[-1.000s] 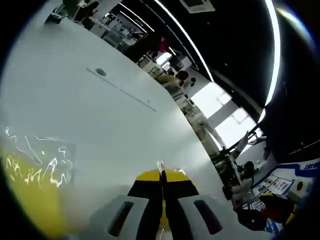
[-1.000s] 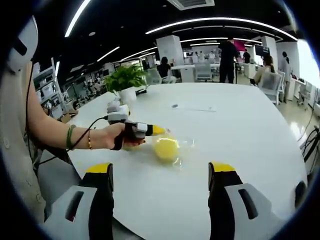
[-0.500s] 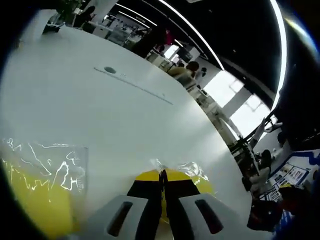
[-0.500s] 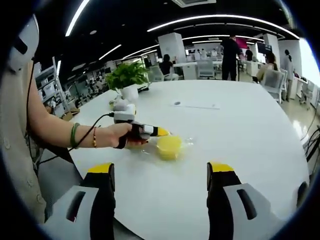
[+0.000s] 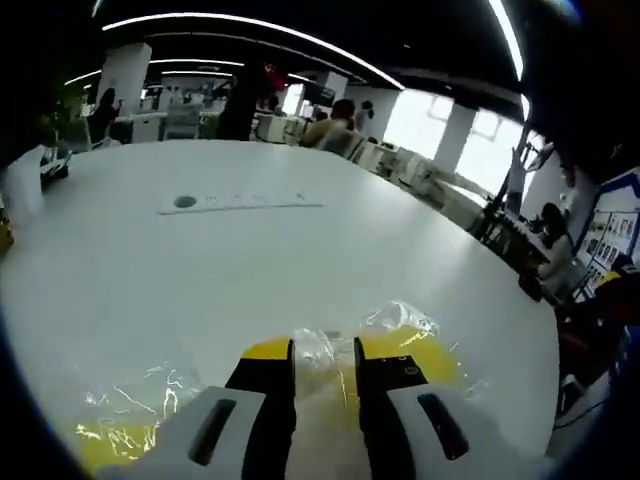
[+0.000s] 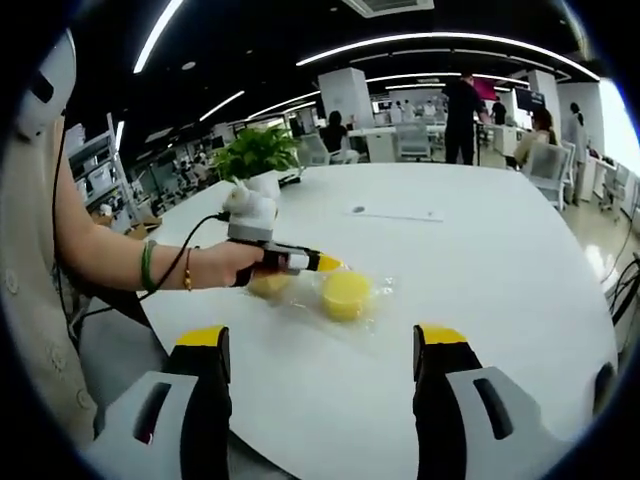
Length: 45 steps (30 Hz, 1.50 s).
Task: Compare the silicone blocks by pressing each to a similar depth, holding the contact briefly, and releasing to observe deformation and rebound differences across the visible hardness samples.
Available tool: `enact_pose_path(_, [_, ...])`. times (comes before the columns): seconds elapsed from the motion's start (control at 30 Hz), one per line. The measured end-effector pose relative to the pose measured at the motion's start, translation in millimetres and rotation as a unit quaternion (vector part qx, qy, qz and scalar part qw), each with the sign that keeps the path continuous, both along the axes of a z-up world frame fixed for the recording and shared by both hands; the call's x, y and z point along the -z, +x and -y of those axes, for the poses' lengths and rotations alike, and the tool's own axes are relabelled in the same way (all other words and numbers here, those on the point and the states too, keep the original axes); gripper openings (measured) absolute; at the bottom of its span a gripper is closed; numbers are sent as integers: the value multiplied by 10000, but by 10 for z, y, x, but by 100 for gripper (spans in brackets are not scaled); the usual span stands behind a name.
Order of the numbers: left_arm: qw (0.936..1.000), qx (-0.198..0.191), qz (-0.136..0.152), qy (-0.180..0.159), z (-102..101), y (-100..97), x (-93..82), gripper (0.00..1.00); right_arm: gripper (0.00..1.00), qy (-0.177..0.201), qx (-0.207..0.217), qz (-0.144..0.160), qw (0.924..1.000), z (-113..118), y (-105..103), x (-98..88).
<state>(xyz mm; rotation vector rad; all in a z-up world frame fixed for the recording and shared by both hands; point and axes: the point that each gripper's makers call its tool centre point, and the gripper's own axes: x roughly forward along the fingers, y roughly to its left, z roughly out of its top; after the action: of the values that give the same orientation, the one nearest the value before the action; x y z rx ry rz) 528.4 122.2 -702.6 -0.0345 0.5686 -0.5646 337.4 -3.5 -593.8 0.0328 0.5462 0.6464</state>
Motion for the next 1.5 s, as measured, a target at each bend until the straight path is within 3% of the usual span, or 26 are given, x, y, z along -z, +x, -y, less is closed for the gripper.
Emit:
enact_pose_path(0.17, [9954,384,555,678,-42,-40,-160,25,69,-26,-14,65,10000,-22,-51,-35])
enact_pose_path(0.23, [9935,494,655,785,-34,-80,-214,27,69,-2,-26,108,9999,-44,-68,-75])
enact_pose_path(0.43, [9910,698,814,798,-82,-364,-509,30,70,119,-70,409,9991,-182,-58,-241])
enact_pose_path(0.7, [9922,727,888,493,-223,-767,-991,36,72,250,-250,785,9963,-456,-81,-440])
enact_pose_path(0.87, [9919,714,1001,324,-408,-994,-1275,40,72,475,-303,998,9934,-594,-132,-578])
enact_pose_path(1.0, [9922,601,1053,276,-606,-1156,-1399,44,72,548,-298,1081,9922,-653,-168,-605])
enact_pose_path(1.1, [9928,538,1042,247,-765,-1295,-1439,47,73,667,-250,1111,9913,-679,-185,-607])
enact_pose_path(1.13, [9934,466,1023,229,-847,-1357,-1447,48,73,926,-160,1106,9894,-708,-196,-629])
enact_pose_path(1.27, [9946,282,985,174,-1105,-1568,-1435,50,75,1254,2,1068,9863,-730,-229,-604])
enact_pose_path(1.43, [9959,63,874,207,-1431,-1846,-1331,55,81,1668,423,759,9822,-640,-229,-494])
enact_pose_path(1.5, [9968,-148,715,325,-1660,-1998,-1238,53,81,1694,545,748,9812,-574,-229,-467])
